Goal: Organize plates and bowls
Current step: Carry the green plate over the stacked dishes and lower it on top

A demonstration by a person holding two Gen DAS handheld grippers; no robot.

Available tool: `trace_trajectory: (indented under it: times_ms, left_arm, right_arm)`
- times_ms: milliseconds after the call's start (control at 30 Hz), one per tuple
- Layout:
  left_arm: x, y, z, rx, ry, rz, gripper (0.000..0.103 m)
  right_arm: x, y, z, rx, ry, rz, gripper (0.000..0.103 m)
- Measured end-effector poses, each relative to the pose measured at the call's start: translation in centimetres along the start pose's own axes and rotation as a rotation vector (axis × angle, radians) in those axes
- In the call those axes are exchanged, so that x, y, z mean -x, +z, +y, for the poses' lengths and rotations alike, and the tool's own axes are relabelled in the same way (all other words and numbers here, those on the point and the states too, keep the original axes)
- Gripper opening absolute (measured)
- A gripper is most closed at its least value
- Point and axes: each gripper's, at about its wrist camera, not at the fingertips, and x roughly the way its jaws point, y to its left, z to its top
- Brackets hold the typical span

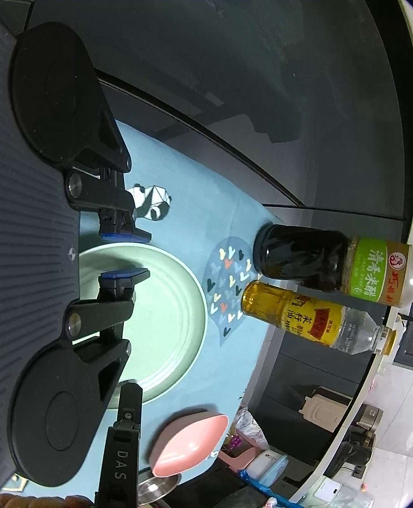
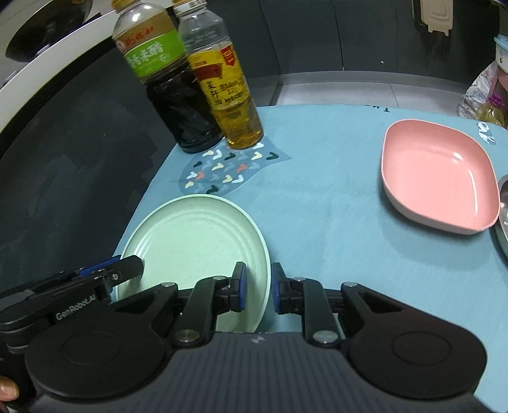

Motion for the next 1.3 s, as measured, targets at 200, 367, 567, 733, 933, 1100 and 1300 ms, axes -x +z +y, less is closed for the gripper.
trace_trajectory:
  times_ms: [200,367,567,733,933,1100,1300]
  left_arm:
    - [-0.2,-1.4,0.2,-0.023,0.001,0.010,0.015]
    - [-0.9,-1.8,0.6,-0.023,-0.003,0.028,0.016]
    - [-1.3,-1.8,0.8,-0.022,0.000,0.036,0.016]
    - [-1.6,-1.9,0.9,-0.022,0.004,0.046,0.017]
    - [-1.8,-2.0,1.0,-0.018,-0.008,0.073,0.021]
    - [-1.3,-1.9,0.9,-0.016,0.025,0.055,0.022]
    - [0.1,-1.4,0.5,-0.027,0.079,0.008,0.022]
  right_arm:
    - [-0.7,-1.2,0.2,0.008,-0.023,0.026,0.017]
    - [-1.4,-1.6,0.1,0.003,-0.028,0.043,0.017]
    - [-2.0,-1.6,0.3,0.012,-0.035,0.048,0.017]
    - [-2.2,-1.8,0.3,0.010,-0.033,0.054,0.017]
    - [-2.3,-1.9,0.2,0.008,-0.038,0.050,0.017]
    - [-1.6,-2.2,0.2,0.021,-0.059,0.016,0.017]
    - [-0.1,-2.4,-0.8,0.018,-0.062,-0.020,0.017]
